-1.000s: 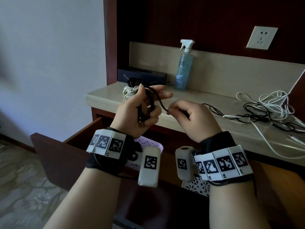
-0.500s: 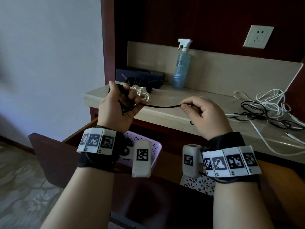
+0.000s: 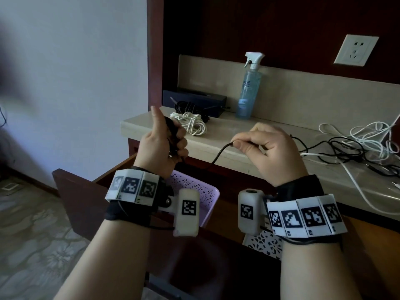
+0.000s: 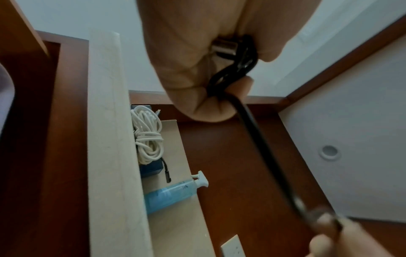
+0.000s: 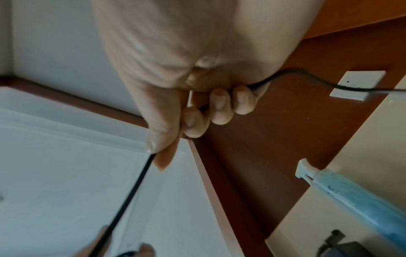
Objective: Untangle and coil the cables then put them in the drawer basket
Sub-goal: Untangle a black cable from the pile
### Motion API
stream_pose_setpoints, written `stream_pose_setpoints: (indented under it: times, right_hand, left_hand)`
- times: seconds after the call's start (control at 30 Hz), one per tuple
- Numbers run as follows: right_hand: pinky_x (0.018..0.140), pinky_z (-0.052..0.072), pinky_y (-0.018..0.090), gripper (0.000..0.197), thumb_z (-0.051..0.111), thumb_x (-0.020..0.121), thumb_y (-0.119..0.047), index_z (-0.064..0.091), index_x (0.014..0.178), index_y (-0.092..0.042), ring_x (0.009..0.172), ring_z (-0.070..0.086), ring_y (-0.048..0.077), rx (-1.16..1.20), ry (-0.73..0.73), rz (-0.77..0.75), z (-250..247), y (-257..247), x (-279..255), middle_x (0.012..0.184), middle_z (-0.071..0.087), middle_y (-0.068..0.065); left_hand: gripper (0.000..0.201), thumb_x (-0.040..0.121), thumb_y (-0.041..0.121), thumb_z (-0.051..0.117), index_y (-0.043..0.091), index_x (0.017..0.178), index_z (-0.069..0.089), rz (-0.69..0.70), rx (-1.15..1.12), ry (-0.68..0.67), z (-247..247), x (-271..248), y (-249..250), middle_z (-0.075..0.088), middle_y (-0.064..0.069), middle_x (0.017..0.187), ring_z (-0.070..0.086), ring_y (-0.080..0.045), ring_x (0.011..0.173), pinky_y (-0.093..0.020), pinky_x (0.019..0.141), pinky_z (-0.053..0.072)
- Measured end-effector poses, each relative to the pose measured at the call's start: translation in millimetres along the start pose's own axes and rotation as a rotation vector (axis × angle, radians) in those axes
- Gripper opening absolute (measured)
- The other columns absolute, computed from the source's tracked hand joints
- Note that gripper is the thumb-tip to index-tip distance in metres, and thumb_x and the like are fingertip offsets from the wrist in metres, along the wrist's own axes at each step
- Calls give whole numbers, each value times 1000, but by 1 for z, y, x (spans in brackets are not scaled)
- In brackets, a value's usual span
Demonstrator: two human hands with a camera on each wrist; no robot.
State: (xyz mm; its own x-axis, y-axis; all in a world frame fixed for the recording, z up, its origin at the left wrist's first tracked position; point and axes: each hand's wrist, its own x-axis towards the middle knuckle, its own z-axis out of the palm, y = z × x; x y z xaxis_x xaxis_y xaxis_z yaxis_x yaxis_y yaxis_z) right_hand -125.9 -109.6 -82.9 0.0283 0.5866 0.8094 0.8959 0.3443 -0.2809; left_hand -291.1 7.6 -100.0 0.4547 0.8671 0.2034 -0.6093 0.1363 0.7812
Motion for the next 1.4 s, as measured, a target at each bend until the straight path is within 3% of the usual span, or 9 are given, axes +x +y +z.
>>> stream_pose_setpoints:
  times: [0.13, 0.3, 0.4, 0.53, 0.6, 0.67, 0.9, 1.07, 1.4]
  right_hand:
    - [60, 31, 6, 25, 57, 83, -34, 74, 87, -15, 62, 46, -2, 74, 58, -43, 0, -9, 11, 65, 48, -16]
    - [56, 31, 8, 21, 61, 84, -31, 75, 86, -15, 58, 44, -2, 58, 109, -46, 4, -13, 23, 63, 45, -19]
    - [58, 33, 9, 20, 62, 82, -31, 75, 87, -16, 59, 46, -3, 32, 111, -8, 8, -12, 29, 63, 46, -19]
    - [60, 37, 10, 23, 61, 80, -32, 75, 87, -15, 60, 47, -4, 8, 103, 23, 11, -10, 34, 64, 48, -20]
    - [61, 38, 8, 22, 62, 80, -31, 76, 86, -15, 60, 49, -1, -3, 122, 48, 10, -6, 34, 65, 50, -22]
    - [63, 39, 7, 21, 64, 79, -31, 76, 86, -15, 64, 52, 1, -3, 130, 74, 10, -2, 33, 67, 53, -22]
    - [69, 48, 28, 16, 66, 83, -31, 73, 85, -17, 74, 60, 12, -45, -1, 190, 3, 3, 32, 77, 66, -8]
    - [63, 37, 23, 16, 54, 92, -22, 69, 96, -17, 65, 51, 6, -123, -52, 202, -4, 14, 15, 65, 50, -24]
    - [74, 50, 35, 16, 60, 87, -30, 73, 93, -23, 81, 64, 13, -100, -256, 222, 6, -11, -3, 85, 72, -4]
  left_hand:
    - [60, 75, 69, 32, 13, 79, 51, -115, 183, -172, 8, -8, -11, 43, 0, 60, 38, -10, 44, -17, 38, 31]
    - [75, 65, 75, 28, 8, 83, 56, -156, 434, -329, 20, -14, -17, 46, -9, 63, 38, -13, 43, -17, 37, 26]
    - [81, 65, 90, 34, 16, 80, 62, -216, 513, -483, 22, -14, -20, 47, -8, 66, 35, -15, 49, -20, 41, 26]
    - [30, 70, 43, 67, 16, 83, 60, -184, 636, -634, 22, -15, -19, 51, -2, 68, 40, -12, 53, -18, 44, 32]
    - [15, 69, 10, 65, 13, 82, 58, -208, 616, -644, 22, -15, -17, 54, 0, 67, 39, -14, 54, -17, 44, 33]
    - [16, 68, 1, 56, 11, 79, 57, -246, 578, -635, 22, -13, -16, 53, 0, 65, 38, -13, 52, -18, 43, 30]
    - [16, 84, 19, 50, 6, 84, 60, -325, 215, -523, 12, -9, -11, 53, -5, 67, 37, -8, 49, -13, 39, 28]
    - [37, 86, 33, 39, 6, 105, 56, -216, -79, -354, 2, 0, -4, 48, 0, 66, 39, -8, 49, -16, 43, 36]
    - [40, 92, 39, 33, 9, 107, 56, -76, -183, -275, 16, -3, -9, 50, 2, 67, 38, -8, 49, -17, 48, 35]
